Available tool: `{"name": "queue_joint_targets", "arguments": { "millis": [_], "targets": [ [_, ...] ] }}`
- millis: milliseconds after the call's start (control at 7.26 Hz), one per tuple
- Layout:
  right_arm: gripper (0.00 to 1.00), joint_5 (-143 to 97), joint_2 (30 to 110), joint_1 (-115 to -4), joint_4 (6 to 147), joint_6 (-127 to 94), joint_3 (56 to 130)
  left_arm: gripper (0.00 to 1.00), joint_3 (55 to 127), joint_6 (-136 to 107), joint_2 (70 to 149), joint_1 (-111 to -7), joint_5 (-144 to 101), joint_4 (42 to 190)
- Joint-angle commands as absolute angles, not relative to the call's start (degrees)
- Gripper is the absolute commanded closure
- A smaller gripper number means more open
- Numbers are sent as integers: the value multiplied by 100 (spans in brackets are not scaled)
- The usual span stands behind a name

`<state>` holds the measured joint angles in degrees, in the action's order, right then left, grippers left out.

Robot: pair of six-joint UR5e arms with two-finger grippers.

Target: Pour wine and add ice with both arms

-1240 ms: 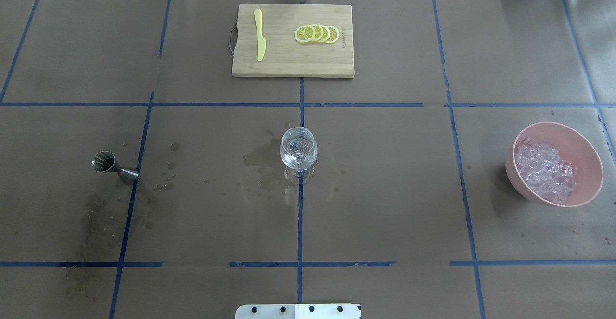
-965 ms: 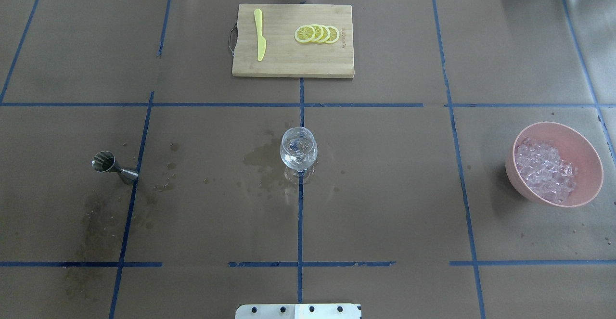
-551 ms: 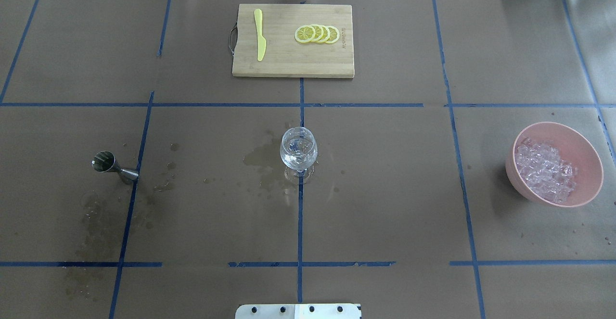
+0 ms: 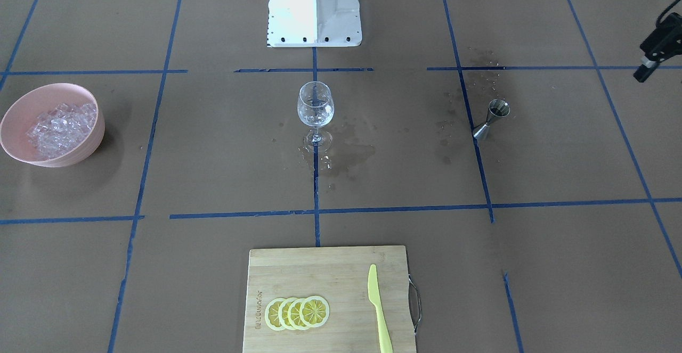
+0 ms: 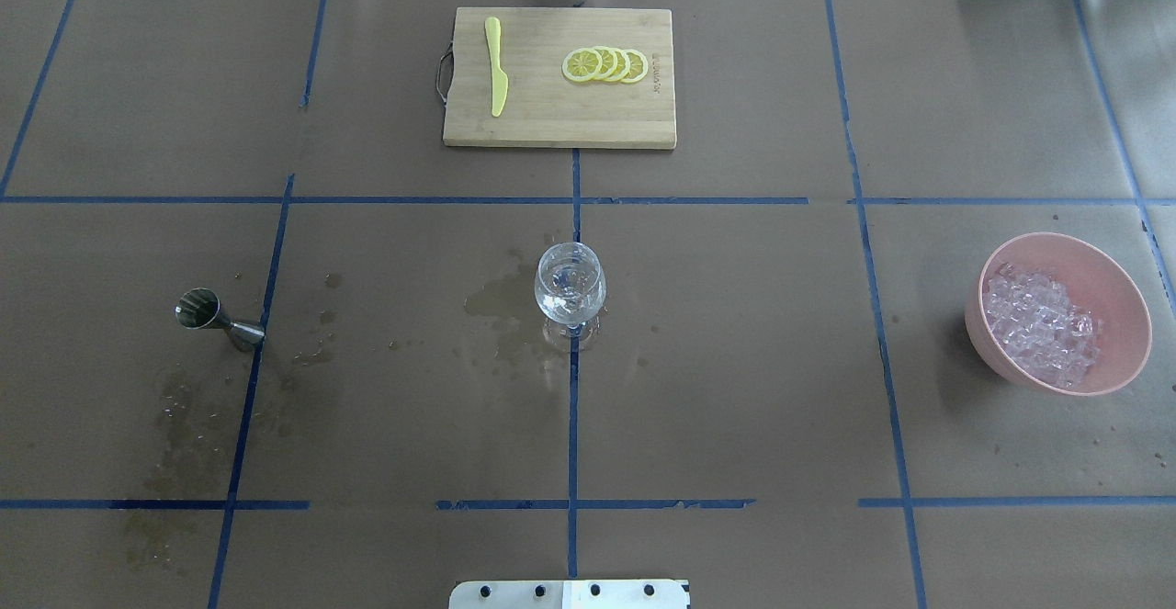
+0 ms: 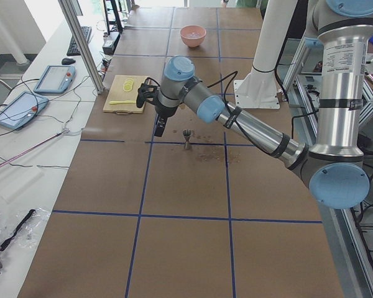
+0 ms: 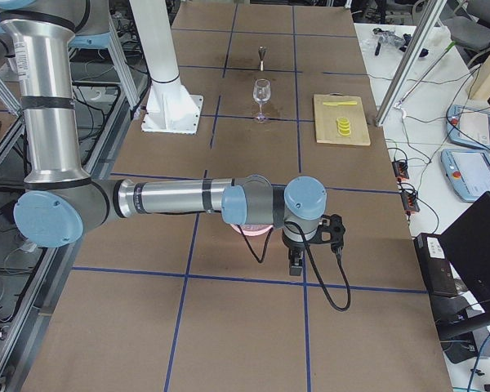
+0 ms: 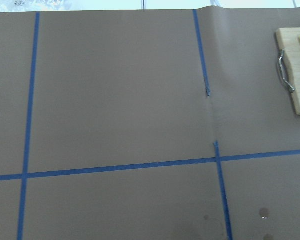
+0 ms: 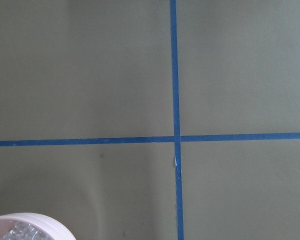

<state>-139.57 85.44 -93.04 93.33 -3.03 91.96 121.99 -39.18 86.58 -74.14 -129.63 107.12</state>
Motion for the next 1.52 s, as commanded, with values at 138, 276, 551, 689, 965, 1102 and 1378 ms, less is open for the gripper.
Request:
{"name": "queue_joint_targets", "arguments": {
  "millis": [138, 276, 551, 689, 965, 1102, 1378],
  "targets": [
    [0, -14124, 8526, -9255, 9308, -430, 9167, 0, 12654, -6753, 7508, -4806, -10370, 12918],
    [0, -14124, 8534, -9246, 9308, -492, 9176, 0, 13004, -7107, 7149, -4138, -9675, 12920],
    [0, -14124, 8525, -9237, 9308, -677, 9272, 0, 13332, -7940, 6612, -2715, -8182, 12894],
    [0, -14124, 8525, -9237, 9308, -694, 9342, 0, 13316, -8763, 6522, -1637, -6991, 12650],
    [0, -14141, 8508, -9237, 9308, -703, 9386, 0, 13281, -9892, 6713, -497, -5614, 11606],
    [0, -14159, 8473, -9237, 9316, -703, 9422, 0, 13219, -10053, 6863, -344, -5120, 11314],
    [0, -14142, 8377, -9046, 9351, -982, 9491, 0, 12572, -10055, 7275, -299, -4179, 11294]
  ]
}}
